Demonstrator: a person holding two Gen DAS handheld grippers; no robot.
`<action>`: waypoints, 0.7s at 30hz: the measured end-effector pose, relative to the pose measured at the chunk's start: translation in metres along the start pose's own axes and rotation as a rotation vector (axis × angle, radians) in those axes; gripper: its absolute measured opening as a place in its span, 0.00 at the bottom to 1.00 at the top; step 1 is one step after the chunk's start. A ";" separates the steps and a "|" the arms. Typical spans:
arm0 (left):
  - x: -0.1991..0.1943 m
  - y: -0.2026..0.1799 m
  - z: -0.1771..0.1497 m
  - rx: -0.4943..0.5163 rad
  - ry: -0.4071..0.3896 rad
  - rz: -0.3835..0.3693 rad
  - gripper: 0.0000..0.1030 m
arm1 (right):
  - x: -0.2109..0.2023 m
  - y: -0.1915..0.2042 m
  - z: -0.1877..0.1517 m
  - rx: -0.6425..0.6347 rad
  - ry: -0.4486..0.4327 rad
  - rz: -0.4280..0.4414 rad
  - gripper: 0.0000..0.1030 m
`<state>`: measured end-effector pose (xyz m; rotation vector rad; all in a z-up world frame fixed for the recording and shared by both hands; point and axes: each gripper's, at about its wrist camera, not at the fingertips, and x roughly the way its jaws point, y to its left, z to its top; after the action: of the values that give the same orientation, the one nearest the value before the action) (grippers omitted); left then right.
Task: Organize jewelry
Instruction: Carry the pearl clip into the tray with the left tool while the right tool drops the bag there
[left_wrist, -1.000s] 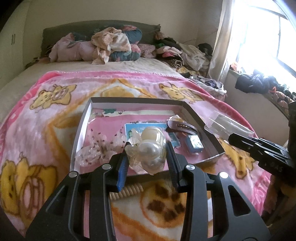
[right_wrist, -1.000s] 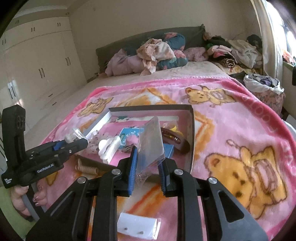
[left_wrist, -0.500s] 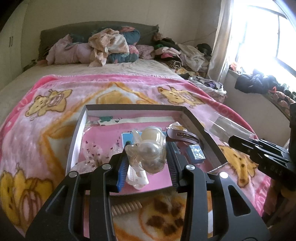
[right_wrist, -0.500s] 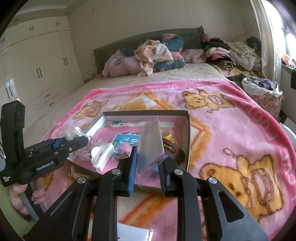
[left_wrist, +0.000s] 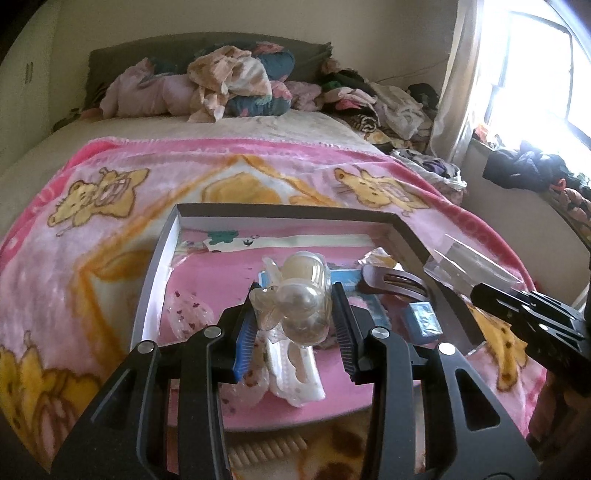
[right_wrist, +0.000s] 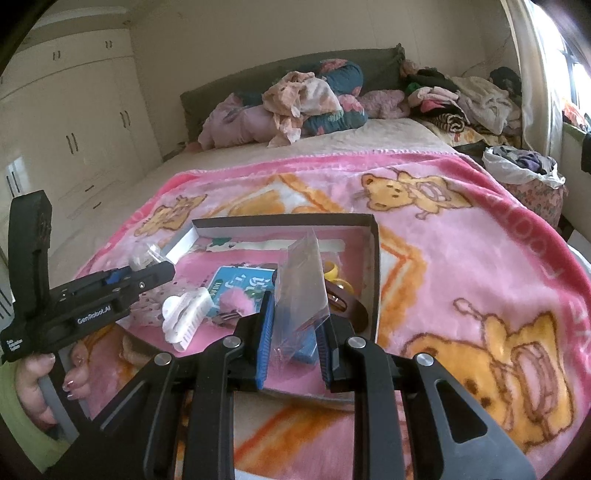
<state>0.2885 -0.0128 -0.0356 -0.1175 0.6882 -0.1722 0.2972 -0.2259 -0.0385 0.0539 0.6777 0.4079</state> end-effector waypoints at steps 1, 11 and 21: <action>0.002 0.001 0.000 -0.001 0.002 0.003 0.29 | 0.002 0.000 0.000 0.000 0.002 -0.001 0.20; 0.029 0.012 0.009 -0.004 0.029 0.049 0.29 | 0.031 -0.003 0.000 -0.006 0.044 0.000 0.20; 0.045 0.022 0.009 -0.009 0.059 0.082 0.29 | 0.055 0.010 -0.004 -0.032 0.104 0.047 0.20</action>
<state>0.3315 0.0005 -0.0601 -0.0927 0.7518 -0.0940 0.3297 -0.1958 -0.0731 0.0179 0.7737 0.4691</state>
